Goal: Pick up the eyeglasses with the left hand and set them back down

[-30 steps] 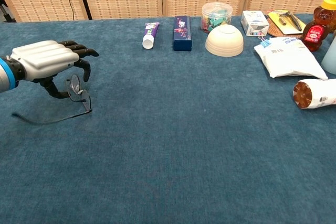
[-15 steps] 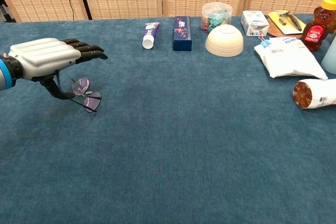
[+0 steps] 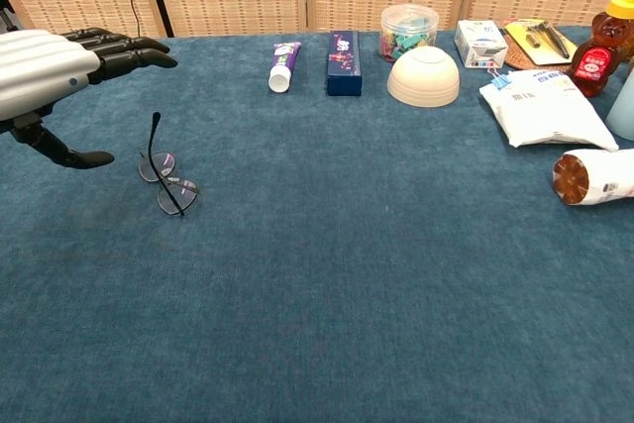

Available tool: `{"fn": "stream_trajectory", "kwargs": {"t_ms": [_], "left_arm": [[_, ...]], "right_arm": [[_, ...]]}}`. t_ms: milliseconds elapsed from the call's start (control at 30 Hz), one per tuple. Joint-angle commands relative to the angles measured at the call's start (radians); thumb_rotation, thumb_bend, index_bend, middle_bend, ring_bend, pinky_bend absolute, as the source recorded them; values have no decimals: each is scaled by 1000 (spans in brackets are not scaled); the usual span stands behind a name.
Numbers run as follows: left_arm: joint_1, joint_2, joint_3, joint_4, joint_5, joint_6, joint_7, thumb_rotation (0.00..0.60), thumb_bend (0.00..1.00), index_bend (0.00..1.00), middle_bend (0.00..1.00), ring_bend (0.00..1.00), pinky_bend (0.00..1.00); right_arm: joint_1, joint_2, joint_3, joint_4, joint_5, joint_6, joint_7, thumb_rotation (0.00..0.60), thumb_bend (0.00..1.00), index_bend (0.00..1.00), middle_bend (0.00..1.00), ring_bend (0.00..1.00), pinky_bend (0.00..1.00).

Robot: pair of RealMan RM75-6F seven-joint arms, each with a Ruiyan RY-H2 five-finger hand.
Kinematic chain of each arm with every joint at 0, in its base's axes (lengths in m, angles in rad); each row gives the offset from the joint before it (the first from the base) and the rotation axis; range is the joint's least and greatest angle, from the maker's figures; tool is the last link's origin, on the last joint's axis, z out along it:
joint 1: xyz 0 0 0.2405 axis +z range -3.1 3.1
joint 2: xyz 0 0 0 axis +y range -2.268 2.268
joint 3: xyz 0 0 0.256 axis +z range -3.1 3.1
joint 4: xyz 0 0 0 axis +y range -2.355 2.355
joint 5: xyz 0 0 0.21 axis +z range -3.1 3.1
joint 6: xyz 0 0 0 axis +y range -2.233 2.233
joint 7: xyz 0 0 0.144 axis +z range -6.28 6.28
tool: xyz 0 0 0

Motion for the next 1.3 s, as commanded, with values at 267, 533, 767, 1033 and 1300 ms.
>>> {"fn": "stream_trajectory", "kwargs": {"t_ms": [267, 533, 767, 1033, 1300], "left_arm": [[47, 101, 77, -178, 164, 98, -42, 600, 238, 59, 0, 0, 0], [56, 126, 135, -254, 244, 84, -50, 600, 227, 0, 0, 0, 0], [37, 115, 168, -279, 237, -6, -117, 600, 205, 0, 0, 0, 0], [8, 55, 150, -245, 189, -84, -202, 600, 201, 0, 0, 0, 0], [-11, 4, 122, -198, 159, -118, -238, 600, 201, 0, 0, 0, 0]], "right_arm": [[-2, 1, -3, -12, -11, 8, -8, 600, 426, 378, 229, 313, 379], [-9, 4, -5, -13, -15, 20, -3, 600, 426, 378, 229, 313, 379], [-19, 8, -8, -8, -17, 33, 8, 600, 426, 379, 229, 313, 379], [-30, 13, -9, -3, -12, 45, 18, 600, 426, 380, 229, 313, 379], [-33, 13, -8, 5, -7, 44, 26, 600, 426, 380, 229, 313, 379]]}}
